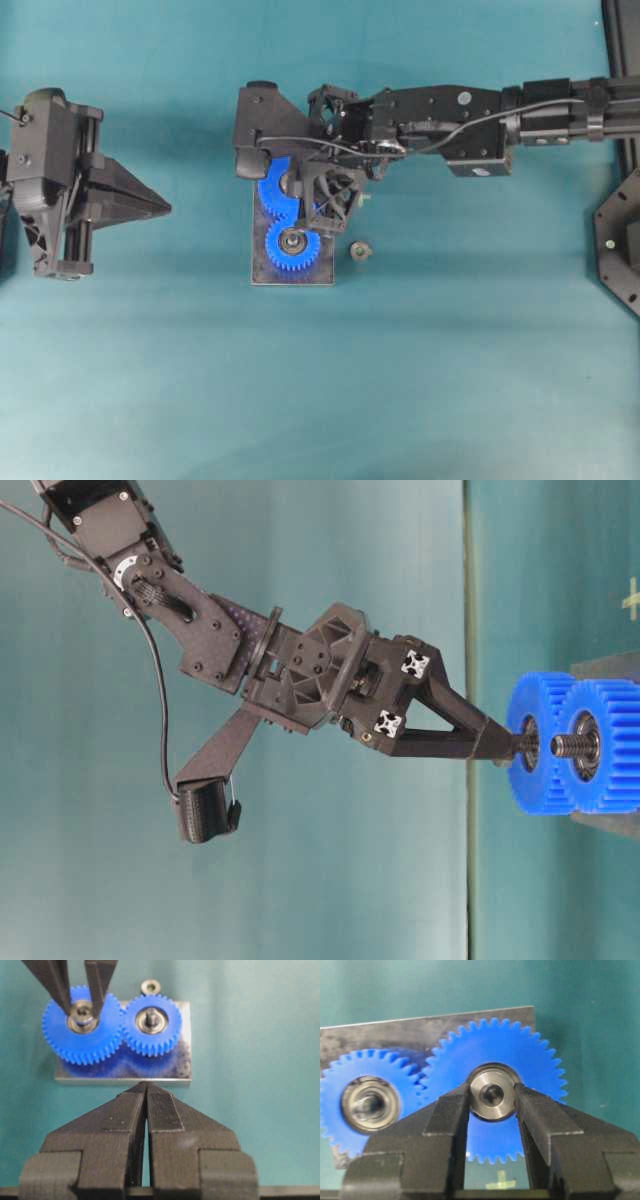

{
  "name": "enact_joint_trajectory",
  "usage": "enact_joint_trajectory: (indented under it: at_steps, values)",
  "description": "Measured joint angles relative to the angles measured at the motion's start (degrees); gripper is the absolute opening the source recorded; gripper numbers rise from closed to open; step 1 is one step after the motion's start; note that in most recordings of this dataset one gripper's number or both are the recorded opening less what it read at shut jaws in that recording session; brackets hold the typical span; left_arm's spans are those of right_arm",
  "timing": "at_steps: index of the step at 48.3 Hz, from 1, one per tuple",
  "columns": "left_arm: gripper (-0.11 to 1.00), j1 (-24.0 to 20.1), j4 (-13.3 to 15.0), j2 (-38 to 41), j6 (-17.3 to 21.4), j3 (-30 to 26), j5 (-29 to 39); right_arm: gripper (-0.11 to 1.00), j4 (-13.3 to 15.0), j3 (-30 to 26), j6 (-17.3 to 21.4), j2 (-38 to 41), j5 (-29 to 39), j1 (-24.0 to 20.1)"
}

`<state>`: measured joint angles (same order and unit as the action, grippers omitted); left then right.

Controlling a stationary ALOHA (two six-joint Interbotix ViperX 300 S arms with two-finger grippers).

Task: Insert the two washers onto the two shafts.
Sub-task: 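Carry the washer over the upper gear's shaft and lower it on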

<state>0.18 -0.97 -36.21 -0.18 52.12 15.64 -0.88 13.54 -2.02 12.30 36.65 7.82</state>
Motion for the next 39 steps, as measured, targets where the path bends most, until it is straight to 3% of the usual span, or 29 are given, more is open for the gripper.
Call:
enact_joint_trajectory:
  at_steps: [39]
  values:
    - [0.01,0.00,0.00,-0.18,0.00,0.53,-1.32,0.32,-0.18,-1.76,0.00,1.05,2.37,0.26]
